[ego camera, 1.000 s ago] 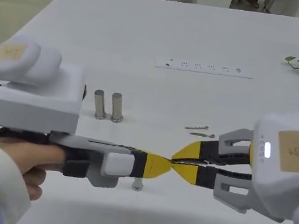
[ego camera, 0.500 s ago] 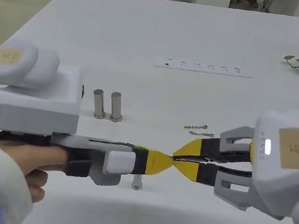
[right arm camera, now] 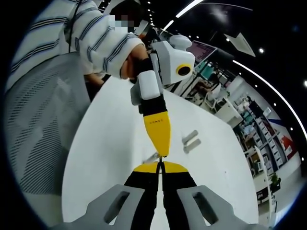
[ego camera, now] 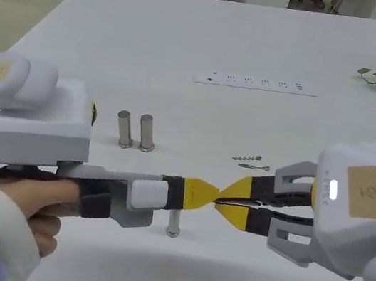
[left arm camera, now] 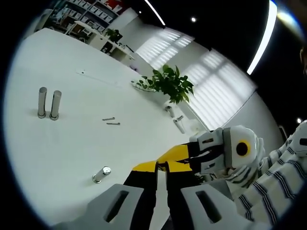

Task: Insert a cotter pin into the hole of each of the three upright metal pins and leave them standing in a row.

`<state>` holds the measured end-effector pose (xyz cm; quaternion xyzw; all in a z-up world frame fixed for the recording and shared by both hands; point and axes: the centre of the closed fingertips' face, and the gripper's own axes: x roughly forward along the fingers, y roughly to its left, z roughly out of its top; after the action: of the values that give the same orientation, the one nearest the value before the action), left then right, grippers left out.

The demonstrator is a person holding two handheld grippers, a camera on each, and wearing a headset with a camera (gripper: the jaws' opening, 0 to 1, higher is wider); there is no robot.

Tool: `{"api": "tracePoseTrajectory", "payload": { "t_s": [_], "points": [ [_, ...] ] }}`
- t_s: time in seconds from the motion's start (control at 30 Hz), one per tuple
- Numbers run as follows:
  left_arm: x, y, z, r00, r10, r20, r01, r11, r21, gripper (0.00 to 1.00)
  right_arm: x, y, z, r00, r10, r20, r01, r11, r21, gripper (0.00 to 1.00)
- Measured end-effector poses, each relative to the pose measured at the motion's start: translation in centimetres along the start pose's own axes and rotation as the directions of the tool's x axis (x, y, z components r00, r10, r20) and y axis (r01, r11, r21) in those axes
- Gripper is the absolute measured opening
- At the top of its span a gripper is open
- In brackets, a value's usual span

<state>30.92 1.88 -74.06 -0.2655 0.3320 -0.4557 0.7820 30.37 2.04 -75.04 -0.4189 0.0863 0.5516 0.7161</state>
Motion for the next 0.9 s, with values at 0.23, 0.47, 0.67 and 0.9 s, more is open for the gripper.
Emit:
{"api": "tracePoseTrajectory", "payload": {
  "t_s": [0.23, 0.47, 0.67, 0.9],
  "points": [
    [0.23, 0.1, -0.51, 0.9998, 0.011, -0.016, -0.01, 1.0, 0.007, 0.04, 0.0, -0.14, 0.1, 1.0, -0.005, 0.001, 0.005, 1.0, -0.003, 0.02],
    [0.24, 0.04, -0.44, 0.9998, 0.012, -0.015, -0.012, 1.0, -0.002, 0.04, -0.07, -0.1, 0.03, 1.0, -0.008, -0.001, 0.008, 1.0, 0.0, 0.02],
    [0.26, 0.48, -0.53, 0.9991, 0.041, -0.011, -0.041, 0.999, 0.007, 0.0, -0.06, -0.06, -0.1, 0.9999, -0.01, -0.003, 0.01, 1.0, 0.004, 0.02],
    [0.17, 0.54, -0.72, 0.9984, 0.046, -0.032, -0.046, 0.999, -0.006, 0.0, -0.04, 0.14, -0.06, 1.0, -0.004, 0.001, 0.004, 1.0, 0.007, 0.02]
  ]
}}
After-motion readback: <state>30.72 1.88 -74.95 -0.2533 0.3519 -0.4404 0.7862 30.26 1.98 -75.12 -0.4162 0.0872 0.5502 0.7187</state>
